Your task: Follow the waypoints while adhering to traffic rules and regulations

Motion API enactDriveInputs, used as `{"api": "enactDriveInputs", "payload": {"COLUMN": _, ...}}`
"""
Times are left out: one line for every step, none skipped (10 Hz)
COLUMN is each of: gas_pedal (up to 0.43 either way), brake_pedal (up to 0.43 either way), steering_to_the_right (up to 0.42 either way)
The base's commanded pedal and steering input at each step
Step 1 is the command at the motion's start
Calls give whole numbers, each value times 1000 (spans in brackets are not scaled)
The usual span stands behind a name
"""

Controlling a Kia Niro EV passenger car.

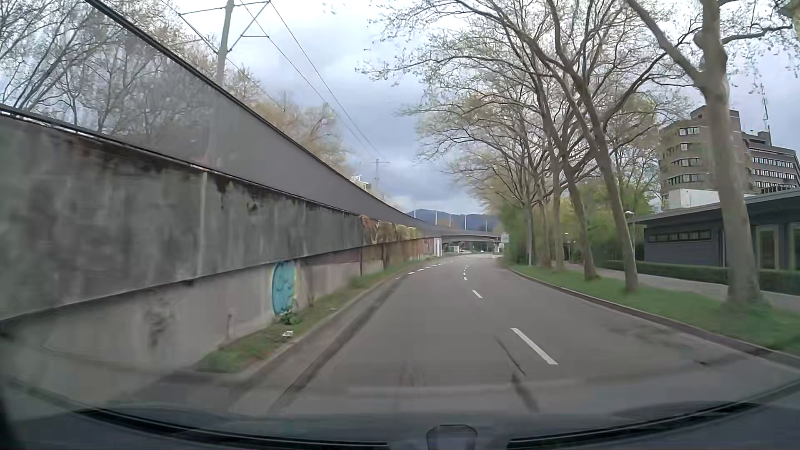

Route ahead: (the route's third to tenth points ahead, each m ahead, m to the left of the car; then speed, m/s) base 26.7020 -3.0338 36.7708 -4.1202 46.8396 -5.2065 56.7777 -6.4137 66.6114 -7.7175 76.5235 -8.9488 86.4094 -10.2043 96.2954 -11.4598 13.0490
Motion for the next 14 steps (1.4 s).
{"api": "enactDriveInputs", "payload": {"gas_pedal": 138, "brake_pedal": 0, "steering_to_the_right": 11}}
{"api": "enactDriveInputs", "payload": {"gas_pedal": 138, "brake_pedal": 0, "steering_to_the_right": 11}}
{"api": "enactDriveInputs", "payload": {"gas_pedal": 138, "brake_pedal": 0, "steering_to_the_right": 11}}
{"api": "enactDriveInputs", "payload": {"gas_pedal": 138, "brake_pedal": 0, "steering_to_the_right": 11}}
{"api": "enactDriveInputs", "payload": {"gas_pedal": 138, "brake_pedal": 0, "steering_to_the_right": 11}}
{"api": "enactDriveInputs", "payload": {"gas_pedal": 138, "brake_pedal": 0, "steering_to_the_right": 11}}
{"api": "enactDriveInputs", "payload": {"gas_pedal": 138, "brake_pedal": 0, "steering_to_the_right": 11}}
{"api": "enactDriveInputs", "payload": {"gas_pedal": 138, "brake_pedal": 0, "steering_to_the_right": 11}}
{"api": "enactDriveInputs", "payload": {"gas_pedal": 138, "brake_pedal": 0, "steering_to_the_right": 11}}
{"api": "enactDriveInputs", "payload": {"gas_pedal": 130, "brake_pedal": 0, "steering_to_the_right": 11}}
{"api": "enactDriveInputs", "payload": {"gas_pedal": 130, "brake_pedal": 0, "steering_to_the_right": 11}}
{"api": "enactDriveInputs", "payload": {"gas_pedal": 130, "brake_pedal": 0, "steering_to_the_right": 10}}
{"api": "enactDriveInputs", "payload": {"gas_pedal": 130, "brake_pedal": 0, "steering_to_the_right": 10}}
{"api": "enactDriveInputs", "payload": {"gas_pedal": 130, "brake_pedal": 0, "steering_to_the_right": 10}}
